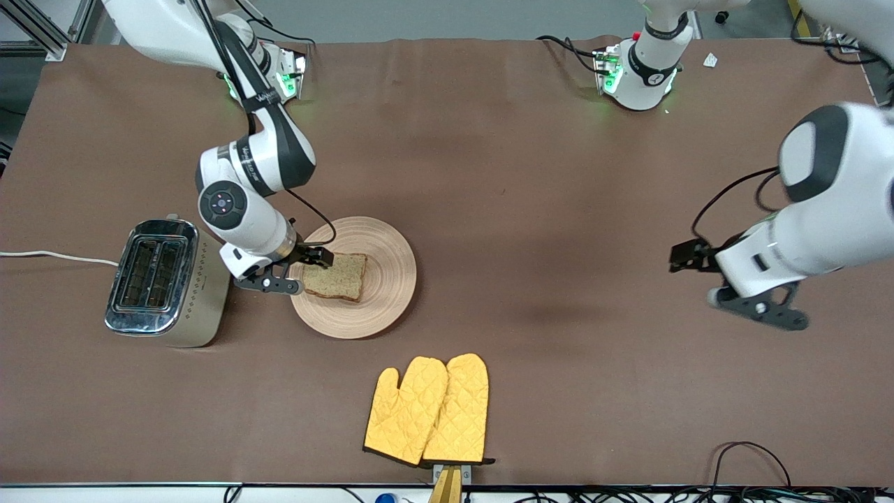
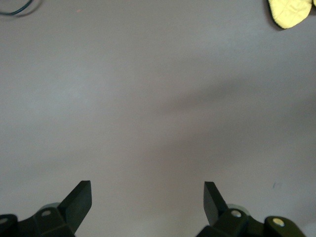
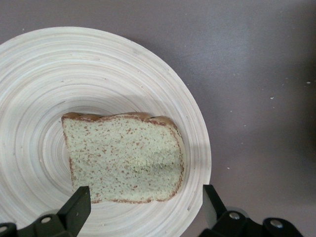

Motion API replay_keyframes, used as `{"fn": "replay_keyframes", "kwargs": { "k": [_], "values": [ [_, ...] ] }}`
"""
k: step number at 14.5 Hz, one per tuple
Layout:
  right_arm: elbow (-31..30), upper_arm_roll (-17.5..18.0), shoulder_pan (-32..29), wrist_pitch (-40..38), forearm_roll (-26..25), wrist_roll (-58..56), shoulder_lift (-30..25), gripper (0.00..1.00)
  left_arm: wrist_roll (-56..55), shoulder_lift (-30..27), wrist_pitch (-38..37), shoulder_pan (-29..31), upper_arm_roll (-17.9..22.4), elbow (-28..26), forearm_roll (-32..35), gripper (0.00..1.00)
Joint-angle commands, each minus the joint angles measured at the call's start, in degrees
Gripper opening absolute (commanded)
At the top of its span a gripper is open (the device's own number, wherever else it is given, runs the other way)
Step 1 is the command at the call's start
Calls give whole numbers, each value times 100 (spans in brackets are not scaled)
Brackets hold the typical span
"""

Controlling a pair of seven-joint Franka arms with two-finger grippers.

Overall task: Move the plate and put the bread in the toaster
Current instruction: 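Lower the right gripper onto the bread slice while the left gripper retracts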

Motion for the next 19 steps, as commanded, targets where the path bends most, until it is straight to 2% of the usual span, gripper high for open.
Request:
{"fn": "replay_keyframes", "kwargs": {
  "k": [1,4,8,13,16,19],
  "values": [
    [-16,-65,29,81,16,83,88,99,-91,-180,-397,322,-49,242,76,100],
    [-16,-65,-68,203,7,83,273,95,-196,-656,-485,454,-49,93,102,100],
    [-8,-65,-94,221,7,83,326,82,-732,-1105,-635,454,-58,-135,181,100],
    [1,-65,-164,230,7,83,396,57,-996,-1422,-626,463,-84,-338,199,100],
    [10,-65,-252,300,7,83,528,52,-1005,-1527,-626,419,-84,-451,199,100],
    [10,-65,-244,309,7,83,546,52,-988,-1965,-399,165,4,-978,199,100]
  ]
}}
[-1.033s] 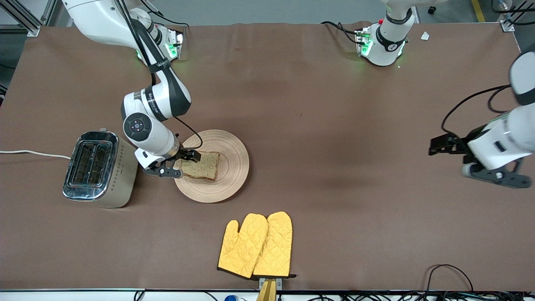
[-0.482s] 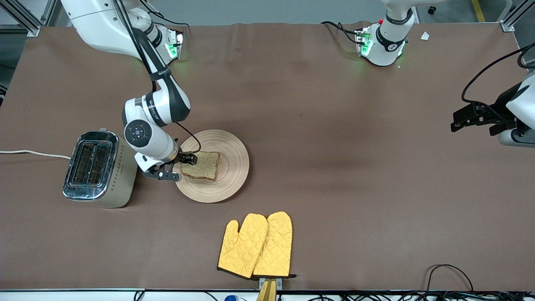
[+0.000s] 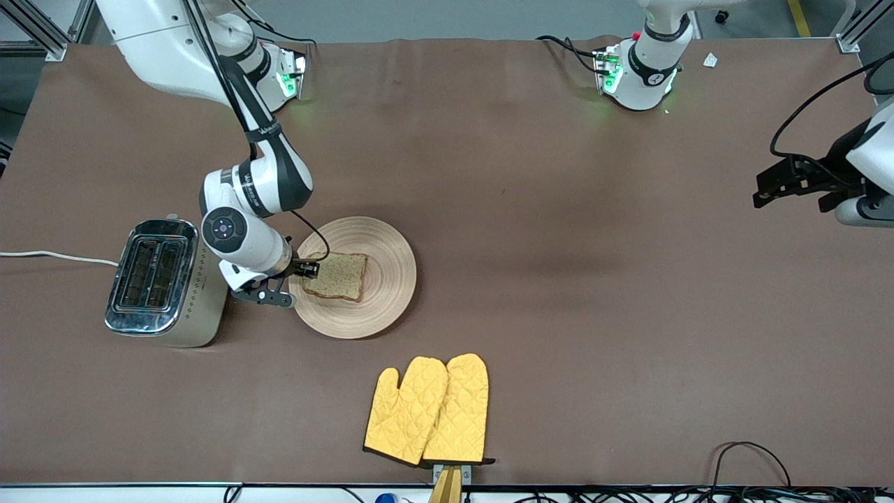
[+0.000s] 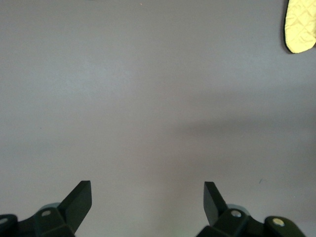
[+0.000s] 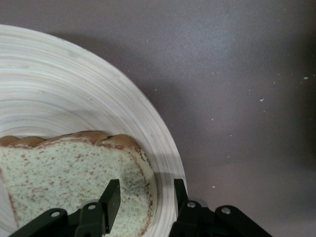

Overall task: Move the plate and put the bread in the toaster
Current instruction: 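Lower the right gripper onto the bread slice while the left gripper retracts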

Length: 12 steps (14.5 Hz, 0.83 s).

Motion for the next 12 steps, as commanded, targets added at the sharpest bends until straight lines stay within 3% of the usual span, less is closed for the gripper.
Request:
{"fn": "replay_keyframes", "kwargs": {
  "k": [1,4,12],
  "values": [
    [9,62,-59,33,7,51,27,52,-95,-634,301,-333,178,-729,148,100],
    [18,62,-33,24,7,52,45,51,-95,-679,328,-800,601,-774,148,100],
    [18,71,-24,33,34,60,106,46,-199,-512,758,-704,575,-748,157,100]
  ]
}}
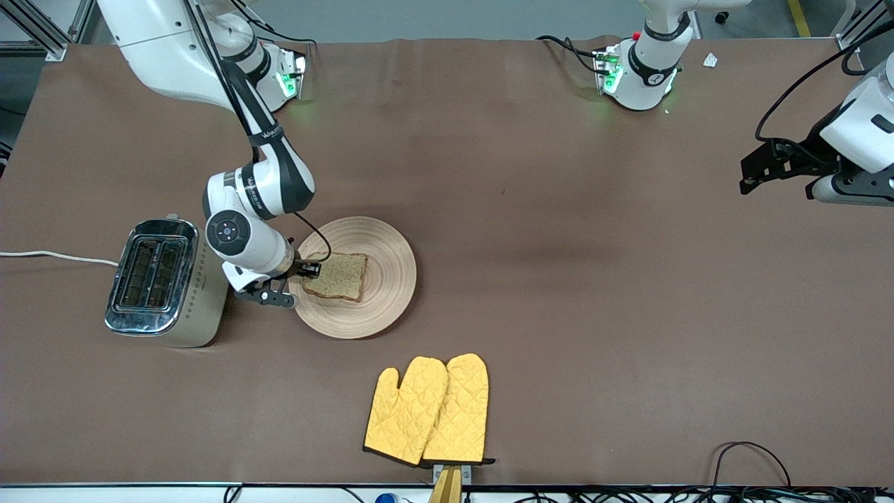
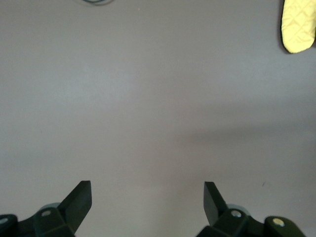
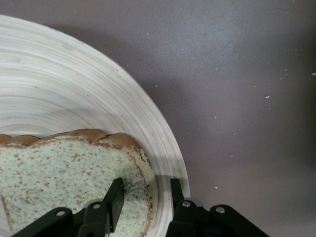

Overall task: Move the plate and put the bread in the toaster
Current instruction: 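Lower the right gripper onto the bread slice while the left gripper retracts, then grasp the bread slice edge with the right gripper and lift it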

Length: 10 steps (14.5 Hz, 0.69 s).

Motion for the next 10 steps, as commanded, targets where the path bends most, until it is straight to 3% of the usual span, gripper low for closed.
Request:
{"fn": "replay_keyframes", "kwargs": {
  "k": [1,4,7,10],
  "values": [
    [15,41,-18,18,33,56,33,45,-171,-38,313,-7,-30,-95,115,100],
    [15,41,-9,9,42,65,33,38,-171,-20,332,28,-30,-95,115,100],
    [15,41,-9,9,42,65,33,18,-162,-12,340,19,-4,-86,115,100],
    [15,50,-9,9,42,65,33,5,-145,32,340,72,-4,-60,106,100]
  ]
}}
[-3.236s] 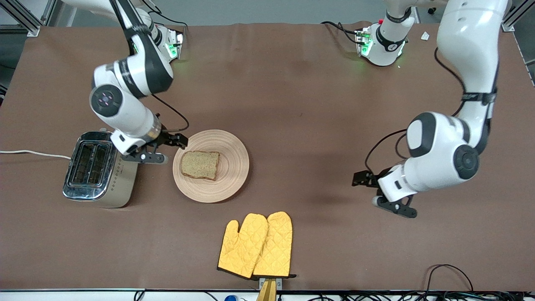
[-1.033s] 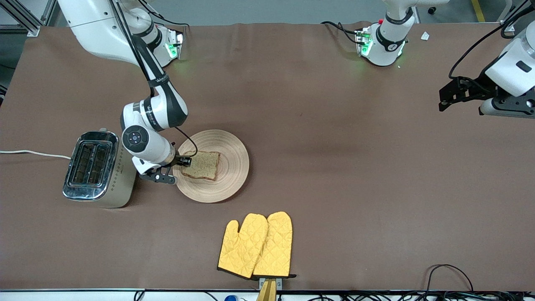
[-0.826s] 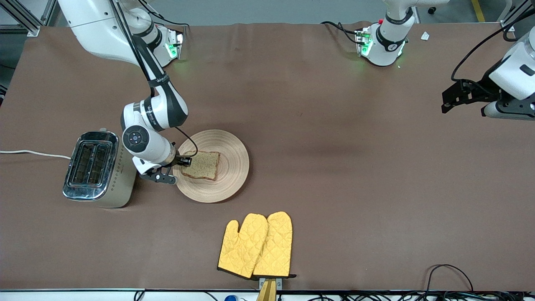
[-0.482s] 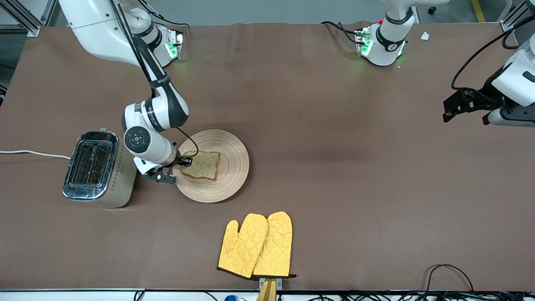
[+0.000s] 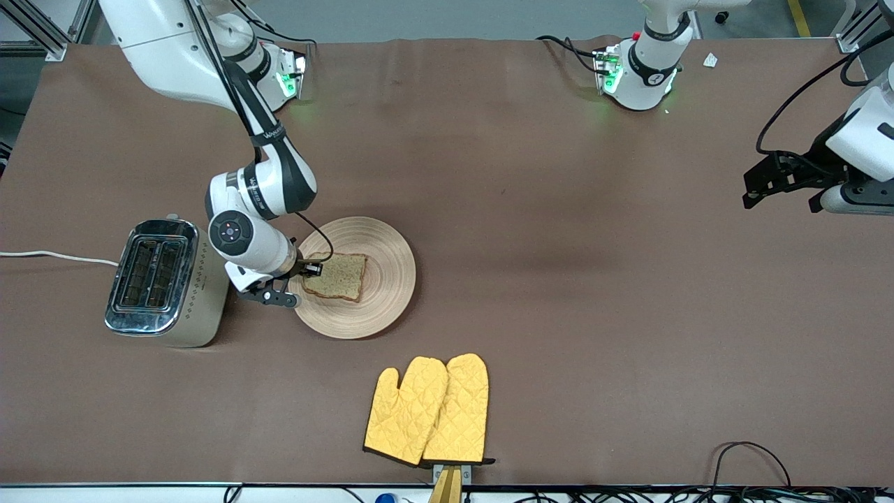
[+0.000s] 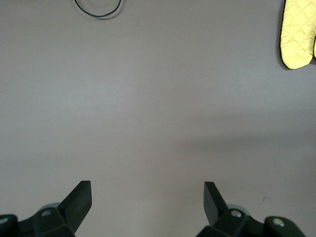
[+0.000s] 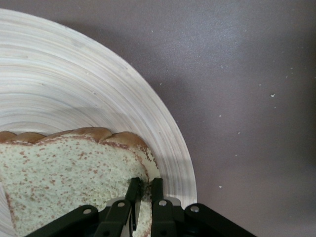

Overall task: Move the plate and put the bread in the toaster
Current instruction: 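Grasp the bread slice edge with the right gripper and lift it, then carry the bread upright with the right gripper over the toaster slot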

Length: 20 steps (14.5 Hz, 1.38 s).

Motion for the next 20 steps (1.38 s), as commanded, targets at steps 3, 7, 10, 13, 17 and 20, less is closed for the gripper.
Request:
{"fn": "replay_keyframes", "kwargs": {
  "k": [3,7,10,13,17,20],
  "values": [
    [8,24,-8,1,35,53,12,4,-101,-11,74,19,-3,-43,106,100],
    [105,15,1,-139,35,53,12,0,-93,15,74,19,-12,-17,106,100],
    [560,15,-8,-804,17,18,-14,0,-92,33,74,19,-3,0,115,100],
    [1560,6,-17,-2366,-71,-26,-110,0,-75,50,74,-33,-12,106,115,100],
    [3090,6,141,-4284,-692,9,-119,0,-84,103,66,10,-21,115,115,100],
    [3645,-20,387,-5226,-1430,18,-163,0,-84,112,66,19,-21,124,115,100]
  ]
}}
